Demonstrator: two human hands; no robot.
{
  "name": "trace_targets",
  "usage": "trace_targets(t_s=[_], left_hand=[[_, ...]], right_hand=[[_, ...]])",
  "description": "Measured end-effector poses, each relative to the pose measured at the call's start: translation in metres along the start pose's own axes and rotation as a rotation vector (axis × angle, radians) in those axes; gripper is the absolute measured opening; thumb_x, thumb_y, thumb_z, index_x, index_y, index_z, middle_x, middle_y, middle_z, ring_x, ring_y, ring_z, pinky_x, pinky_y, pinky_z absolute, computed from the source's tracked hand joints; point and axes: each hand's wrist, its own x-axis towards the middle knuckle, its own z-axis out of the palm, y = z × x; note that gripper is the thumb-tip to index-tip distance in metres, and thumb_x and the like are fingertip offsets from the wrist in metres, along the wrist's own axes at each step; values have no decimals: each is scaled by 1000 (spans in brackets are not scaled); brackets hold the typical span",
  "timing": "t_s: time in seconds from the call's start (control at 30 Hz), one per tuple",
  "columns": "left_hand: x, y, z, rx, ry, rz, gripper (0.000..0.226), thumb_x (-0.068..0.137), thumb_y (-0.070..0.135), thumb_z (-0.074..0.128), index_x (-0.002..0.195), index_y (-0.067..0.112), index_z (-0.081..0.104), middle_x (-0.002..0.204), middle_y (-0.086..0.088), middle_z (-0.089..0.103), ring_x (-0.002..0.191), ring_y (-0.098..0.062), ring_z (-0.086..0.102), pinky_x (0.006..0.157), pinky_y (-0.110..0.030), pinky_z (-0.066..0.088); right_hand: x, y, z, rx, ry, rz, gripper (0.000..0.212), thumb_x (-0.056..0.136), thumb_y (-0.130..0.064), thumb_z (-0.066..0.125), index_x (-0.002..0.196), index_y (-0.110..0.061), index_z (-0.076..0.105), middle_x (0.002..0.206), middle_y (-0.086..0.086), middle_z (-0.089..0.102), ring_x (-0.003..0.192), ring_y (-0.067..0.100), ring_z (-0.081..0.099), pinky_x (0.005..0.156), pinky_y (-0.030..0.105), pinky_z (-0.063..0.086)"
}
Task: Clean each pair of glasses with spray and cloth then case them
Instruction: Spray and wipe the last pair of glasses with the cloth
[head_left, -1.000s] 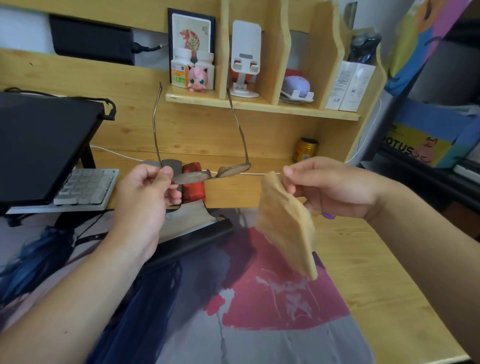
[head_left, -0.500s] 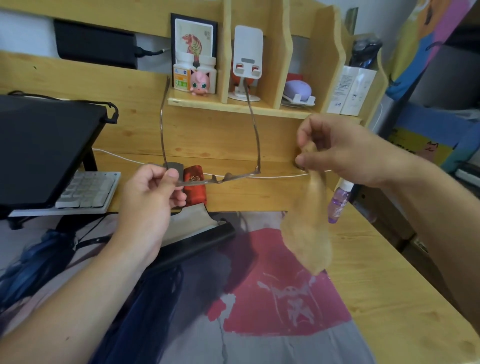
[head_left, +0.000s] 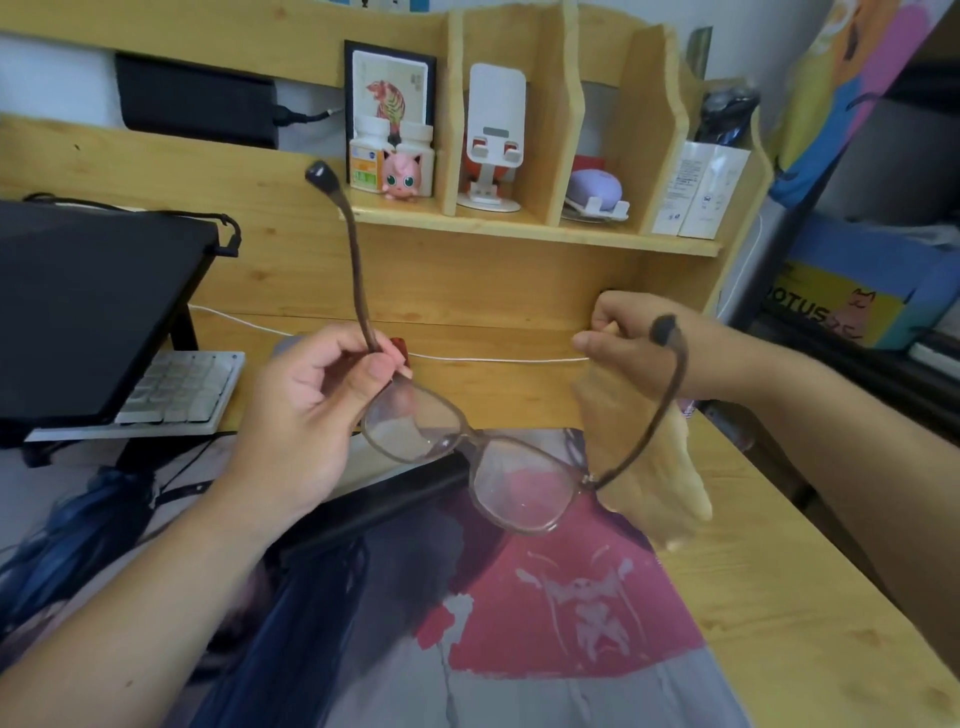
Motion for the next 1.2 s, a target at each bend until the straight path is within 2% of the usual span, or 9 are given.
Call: trace_targets(t_s=[0.13,0.37,0.53,0.63,0.77,0.87,1.0,1.1,1.2], left_hand=[[-4,3,5,-52,-50,16,9,93,10,59,92,13,67,85,5,70,76,-10,67,77,-20,55],[-6,0,3,32,-91,-11,10,94,26,63,90,30,72,90,0,69,78,-20,69,80,-33,58],[-8,-3,5,90,-116,-20,14,97,20,62,91,30,71,87,3,69,77,-20,68,81,-33,56],[-8,-3,6,97,-128,-17,14,98,18,63,91,27,71,88,2,68,77,-21,68,83,-37,57],[-8,1,7,162,-85,15,11,96,17,59,93,22,69,90,3,69,85,-7,67,82,-16,49],[-8,5,7,132,-24,6,11,96,15,59,95,12,69,91,-3,68,86,-9,69,82,-16,51],[-9,7,6,109,8,19,8,96,12,59,96,12,68,88,-5,68,80,-9,70,79,-18,54],[-8,7,8,112,-1,30,9,96,13,60,96,16,68,94,-6,68,78,-11,69,79,-19,55],[-7,7,7,136,-14,40,9,96,12,60,95,15,68,93,-6,67,80,-12,69,79,-21,55]], right_hand=[[-2,-17,15,85,-30,-44,28,95,-43,63,85,-18,55,71,-6,54,57,2,44,49,14,37],[-1,-37,22,87,32,-58,38,103,-49,42,87,-16,51,79,-3,57,69,13,50,60,30,40],[-7,-58,1,1092,101,80,34,105,-41,46,101,-10,60,79,5,65,73,18,64,69,33,55],[-11,-69,-12,1418,138,135,37,105,-38,46,102,-7,65,88,9,77,85,21,76,71,33,61],[-15,-74,-25,1742,133,155,40,104,-40,48,122,-7,60,110,18,75,103,28,73,92,46,58],[-15,-67,-11,1533,123,252,36,103,-39,50,107,-5,64,97,15,78,89,25,76,80,43,62],[-21,-44,24,1108,-183,383,41,99,-48,56,108,-10,65,92,14,72,86,28,71,79,45,59],[-20,-36,34,757,-220,335,44,96,-57,53,104,-15,62,96,7,67,92,26,65,85,47,54],[-22,-45,25,283,-142,157,45,92,-67,49,120,-34,57,115,-14,61,108,7,59,81,28,49]])
